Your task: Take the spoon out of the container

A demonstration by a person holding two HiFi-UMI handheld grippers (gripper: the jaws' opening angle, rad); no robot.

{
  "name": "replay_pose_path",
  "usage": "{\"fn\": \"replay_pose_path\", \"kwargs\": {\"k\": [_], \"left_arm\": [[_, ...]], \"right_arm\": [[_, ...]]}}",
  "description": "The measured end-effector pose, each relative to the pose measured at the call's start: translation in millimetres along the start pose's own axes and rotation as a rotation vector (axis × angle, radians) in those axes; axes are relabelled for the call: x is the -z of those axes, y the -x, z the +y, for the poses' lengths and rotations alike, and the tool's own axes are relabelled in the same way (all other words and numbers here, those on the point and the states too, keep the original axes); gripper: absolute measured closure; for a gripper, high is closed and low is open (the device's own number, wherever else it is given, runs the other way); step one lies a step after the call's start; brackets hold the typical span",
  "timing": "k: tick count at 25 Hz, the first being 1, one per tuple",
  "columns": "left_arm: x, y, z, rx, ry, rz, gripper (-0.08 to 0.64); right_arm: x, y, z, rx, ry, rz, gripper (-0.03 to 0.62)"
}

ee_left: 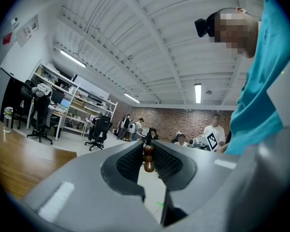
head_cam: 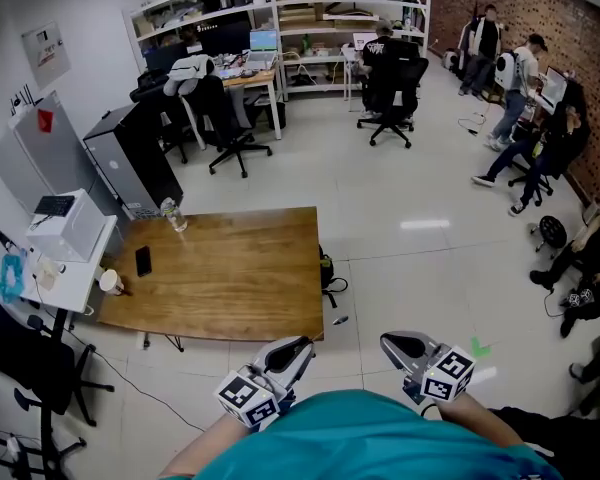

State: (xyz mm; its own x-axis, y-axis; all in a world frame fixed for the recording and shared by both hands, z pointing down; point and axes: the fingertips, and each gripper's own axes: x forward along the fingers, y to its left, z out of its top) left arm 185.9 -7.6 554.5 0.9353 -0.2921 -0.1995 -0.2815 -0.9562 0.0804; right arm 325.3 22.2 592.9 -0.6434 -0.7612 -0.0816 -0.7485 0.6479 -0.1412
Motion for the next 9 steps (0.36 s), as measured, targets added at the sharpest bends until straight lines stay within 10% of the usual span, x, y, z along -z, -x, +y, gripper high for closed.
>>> {"fn": "replay_pose_path", "kwargs": {"k": [9], "left_arm": [[-0.1,1.5,-2.2,0.001,0.000,-0.001,0.509]], "right_arm": [[-1.3,-0.6,2.5,-0.007,0.023,0.014,0.592]]}}
